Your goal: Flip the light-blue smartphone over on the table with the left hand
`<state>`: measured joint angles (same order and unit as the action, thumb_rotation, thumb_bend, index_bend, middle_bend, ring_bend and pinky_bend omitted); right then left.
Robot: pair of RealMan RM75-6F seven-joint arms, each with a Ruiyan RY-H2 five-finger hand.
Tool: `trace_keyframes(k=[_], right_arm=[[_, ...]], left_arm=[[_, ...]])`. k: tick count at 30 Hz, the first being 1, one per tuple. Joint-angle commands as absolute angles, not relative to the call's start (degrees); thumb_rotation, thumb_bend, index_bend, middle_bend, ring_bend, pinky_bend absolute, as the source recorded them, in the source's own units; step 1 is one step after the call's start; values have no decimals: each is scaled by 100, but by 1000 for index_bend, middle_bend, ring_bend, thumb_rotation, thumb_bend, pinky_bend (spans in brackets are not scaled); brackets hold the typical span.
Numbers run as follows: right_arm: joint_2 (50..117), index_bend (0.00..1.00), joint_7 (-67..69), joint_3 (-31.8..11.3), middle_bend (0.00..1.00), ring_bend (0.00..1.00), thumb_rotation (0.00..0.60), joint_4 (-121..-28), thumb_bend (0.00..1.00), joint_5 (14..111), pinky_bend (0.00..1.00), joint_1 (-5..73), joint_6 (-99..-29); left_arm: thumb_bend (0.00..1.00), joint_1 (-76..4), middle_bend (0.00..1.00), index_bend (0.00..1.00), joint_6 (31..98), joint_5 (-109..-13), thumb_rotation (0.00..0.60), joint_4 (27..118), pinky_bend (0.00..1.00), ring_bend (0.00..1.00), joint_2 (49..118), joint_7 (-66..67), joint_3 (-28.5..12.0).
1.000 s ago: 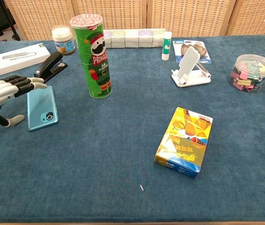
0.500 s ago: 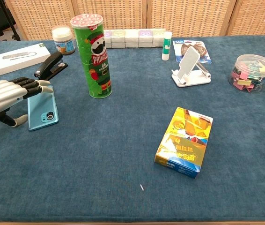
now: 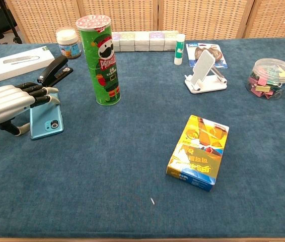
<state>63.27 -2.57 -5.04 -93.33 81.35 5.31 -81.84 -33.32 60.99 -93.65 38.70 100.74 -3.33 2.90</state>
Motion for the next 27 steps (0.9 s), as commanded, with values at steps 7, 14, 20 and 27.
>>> trace_keyframes(k=[7,14,20,27], right_arm=[[6308,0,-215,-498,0,0,600,-9358,0,8143,64,527,-8182],[6297,0,-208,-491,0,0,600,-9370,0,8148,64,527,-8173],[6296,0,-218,-488,0,0,600,-9374,0,8141,64,528,-8165],[6291,0,-217,-488,0,0,600,-9379,0,8134,64,529,-8156]], left_arm=[[876,-3356,0,410,6318,-9404,600,3936,0,0,9966,93,294],[885,-3385,0,489,6479,-9410,600,3954,0,0,9908,268,255],[889,-3402,0,495,6493,-9392,600,3975,0,0,9896,354,251],[893,-3472,0,502,6533,-9421,600,4009,0,0,9866,480,246]])
